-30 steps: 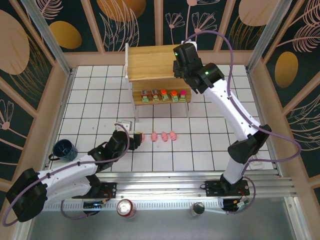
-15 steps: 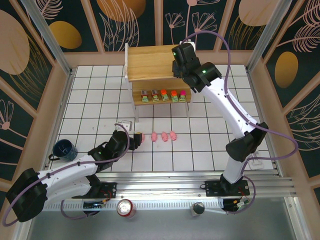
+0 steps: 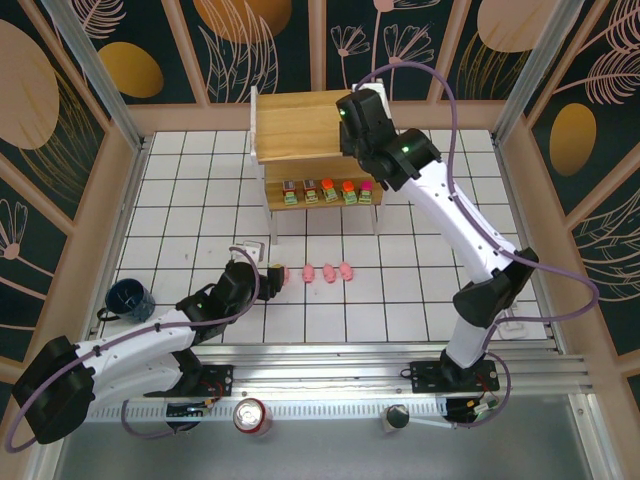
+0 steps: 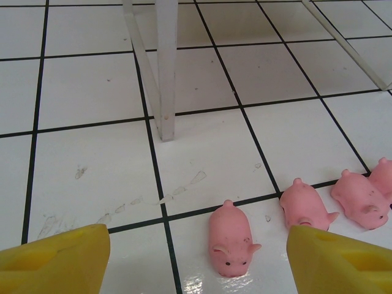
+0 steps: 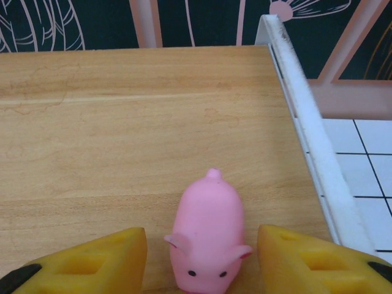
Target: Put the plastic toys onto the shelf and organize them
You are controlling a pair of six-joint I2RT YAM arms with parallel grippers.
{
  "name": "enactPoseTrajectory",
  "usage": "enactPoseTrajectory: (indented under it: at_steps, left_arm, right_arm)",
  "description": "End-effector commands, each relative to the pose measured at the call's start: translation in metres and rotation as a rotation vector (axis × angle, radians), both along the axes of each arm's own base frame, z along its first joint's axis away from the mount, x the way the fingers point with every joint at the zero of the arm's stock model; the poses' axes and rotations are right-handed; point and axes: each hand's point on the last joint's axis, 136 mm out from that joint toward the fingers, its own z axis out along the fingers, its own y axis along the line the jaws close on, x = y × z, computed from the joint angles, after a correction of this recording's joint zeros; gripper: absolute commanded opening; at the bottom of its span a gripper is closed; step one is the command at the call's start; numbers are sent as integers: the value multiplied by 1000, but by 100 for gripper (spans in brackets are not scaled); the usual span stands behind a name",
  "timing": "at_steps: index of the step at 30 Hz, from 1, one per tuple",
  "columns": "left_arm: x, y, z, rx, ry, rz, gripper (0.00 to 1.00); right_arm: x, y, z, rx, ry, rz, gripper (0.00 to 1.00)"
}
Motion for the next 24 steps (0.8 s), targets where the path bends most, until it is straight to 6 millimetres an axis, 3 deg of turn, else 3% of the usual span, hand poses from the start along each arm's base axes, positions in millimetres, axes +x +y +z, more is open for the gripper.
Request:
enactPoseTrajectory:
  at_steps: [1,9,13,18,24]
  left_arm:
    - [2,0,1,1,-10,-1,76]
    - [2,0,2,-2,-12,-1,76]
    - [2,-1,2,0,-7,-7,77]
    - [3,-2,0,16,9,-8,78]
    - [8,-1,4,41,11,14,80]
  right_arm:
    - [-7,-12,37,29,-88,-28,52]
    - [-35,-12,65,51,-162,-16,52]
    - [-57,-7,66,63,-170,13,52]
    - [-87,7,45,87,-132,87,51]
    - [-113,18,-9,106,-30,140,50]
